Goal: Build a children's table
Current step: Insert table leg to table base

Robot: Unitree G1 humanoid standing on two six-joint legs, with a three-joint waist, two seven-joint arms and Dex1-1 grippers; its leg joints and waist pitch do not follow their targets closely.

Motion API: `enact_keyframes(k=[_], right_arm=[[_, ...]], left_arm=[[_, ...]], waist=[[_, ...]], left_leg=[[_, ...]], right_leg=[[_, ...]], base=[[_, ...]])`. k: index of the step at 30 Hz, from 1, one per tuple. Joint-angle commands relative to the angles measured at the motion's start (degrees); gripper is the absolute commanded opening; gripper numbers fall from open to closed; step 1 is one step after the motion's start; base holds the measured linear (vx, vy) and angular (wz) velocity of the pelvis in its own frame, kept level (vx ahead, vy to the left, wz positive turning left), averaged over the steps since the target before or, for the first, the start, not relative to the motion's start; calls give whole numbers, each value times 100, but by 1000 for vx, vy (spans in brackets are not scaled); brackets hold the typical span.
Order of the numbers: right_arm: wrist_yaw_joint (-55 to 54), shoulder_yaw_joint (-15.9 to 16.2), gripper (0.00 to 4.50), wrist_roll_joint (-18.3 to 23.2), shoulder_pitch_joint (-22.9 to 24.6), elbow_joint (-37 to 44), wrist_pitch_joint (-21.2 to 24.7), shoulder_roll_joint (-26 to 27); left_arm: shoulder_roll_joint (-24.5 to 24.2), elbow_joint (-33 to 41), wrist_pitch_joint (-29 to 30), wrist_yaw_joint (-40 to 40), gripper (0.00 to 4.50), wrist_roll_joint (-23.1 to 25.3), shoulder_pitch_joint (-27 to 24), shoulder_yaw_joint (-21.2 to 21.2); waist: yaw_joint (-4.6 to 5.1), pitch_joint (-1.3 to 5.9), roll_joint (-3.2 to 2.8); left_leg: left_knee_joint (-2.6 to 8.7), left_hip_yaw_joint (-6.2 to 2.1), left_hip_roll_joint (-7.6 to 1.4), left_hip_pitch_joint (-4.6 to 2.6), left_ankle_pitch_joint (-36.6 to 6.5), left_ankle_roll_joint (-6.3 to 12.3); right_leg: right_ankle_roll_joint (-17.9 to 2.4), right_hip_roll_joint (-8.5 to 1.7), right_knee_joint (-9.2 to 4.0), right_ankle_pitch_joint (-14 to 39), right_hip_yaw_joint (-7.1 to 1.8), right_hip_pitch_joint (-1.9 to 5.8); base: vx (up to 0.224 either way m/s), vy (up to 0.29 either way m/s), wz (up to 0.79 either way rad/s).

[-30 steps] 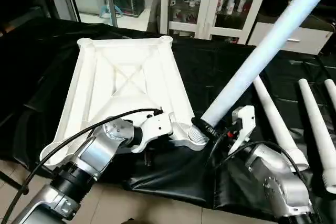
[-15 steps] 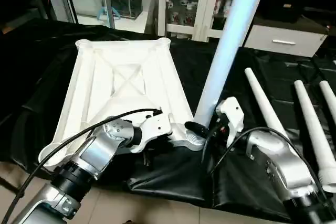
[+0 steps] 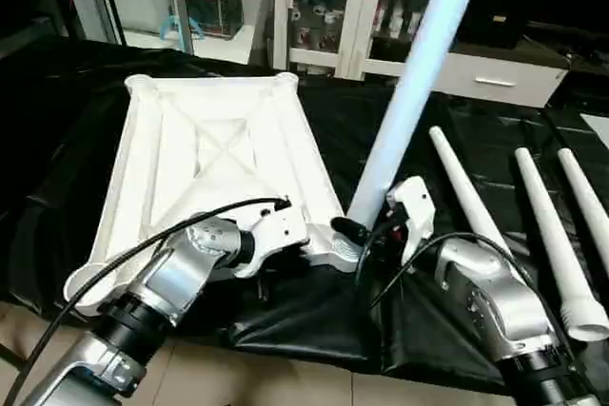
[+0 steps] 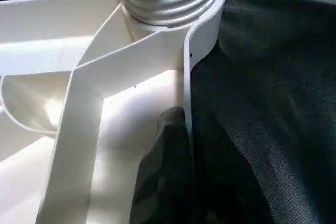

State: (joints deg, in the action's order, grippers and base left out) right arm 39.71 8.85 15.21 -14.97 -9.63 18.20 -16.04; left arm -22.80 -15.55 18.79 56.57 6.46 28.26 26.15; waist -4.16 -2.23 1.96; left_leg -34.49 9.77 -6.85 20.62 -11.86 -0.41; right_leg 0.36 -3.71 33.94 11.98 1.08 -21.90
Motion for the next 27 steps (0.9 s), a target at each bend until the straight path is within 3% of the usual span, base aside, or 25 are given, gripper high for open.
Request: enact_keyframes(k=[1, 6, 7, 9, 11, 15, 17, 22, 27], right_arm=[[-157, 254, 188, -355, 537, -930, 477, -64], [-236, 181, 188, -352, 447, -989, 366, -18], [-228, 172, 188, -345, 427, -991, 368, -22], [-221, 162, 188, -347, 411, -984, 343, -29], [-223, 160, 188, -350, 411, -980, 333, -30], [-194, 144, 188, -340, 432, -924, 311, -46], [-191, 149, 188, -346, 437, -925, 285, -48], [-187, 137, 188, -341, 422, -943, 272, -46], [-173, 136, 188, -343, 426, -943, 267, -42]], left_arm=[[57, 233, -182, -168, 0, -170, 129, -316], [72, 242, -358, -208, 0, -153, 136, -302], [99, 207, -394, -288, 47, -124, 160, -315], [121, 177, -371, -288, 47, -154, 191, -346], [119, 182, -343, -253, 85, -178, 195, -353], [-19, 242, -316, -70, 101, -200, 201, -344], [-81, 156, -353, -90, 131, -133, 229, -337], [-149, 17, -350, -37, 149, -77, 281, -293], [-135, -106, -460, -21, 152, -39, 298, -260]], waist=[[0, 137, -60], [1, 121, -60], [1, 123, -63], [5, 114, -65], [0, 103, -70], [-25, 89, -95], [-22, 101, -127], [-18, 110, -129], [-37, 100, -120]], left_leg=[[663, -375, -618, -153, -3291, -519], [674, -398, -625, -161, -3426, -512], [674, -397, -625, -167, -3453, -518], [678, -404, -625, -174, -3565, -532], [677, -402, -622, -196, -3670, -538], [692, -429, -612, -219, -3923, -582], [733, -460, -617, -218, -4118, -656], [774, -437, -625, -208, -4135, -714], [754, -423, -622, -241, -4120, -663]], right_leg=[[-711, -613, -536, 2816, -269, -73], [-608, -608, -577, 3156, -268, -93], [-603, -605, -577, 3163, -267, -100], [-579, -600, -582, 3241, -261, -113], [-550, -600, -616, 3358, -258, -135], [-402, -585, -650, 3651, -241, -166], [-376, -562, -624, 3498, -210, -138], [-458, -560, -605, 3016, -218, -128], [-428, -584, -644, 3248, -240, -155]], base=[[0, 0, 0], [0, 0, 0], [0, 0, 0], [0, 0, 0], [0, 0, 0], [0, 0, 0], [0, 0, 0], [0, 0, 0], [0, 0, 0]])
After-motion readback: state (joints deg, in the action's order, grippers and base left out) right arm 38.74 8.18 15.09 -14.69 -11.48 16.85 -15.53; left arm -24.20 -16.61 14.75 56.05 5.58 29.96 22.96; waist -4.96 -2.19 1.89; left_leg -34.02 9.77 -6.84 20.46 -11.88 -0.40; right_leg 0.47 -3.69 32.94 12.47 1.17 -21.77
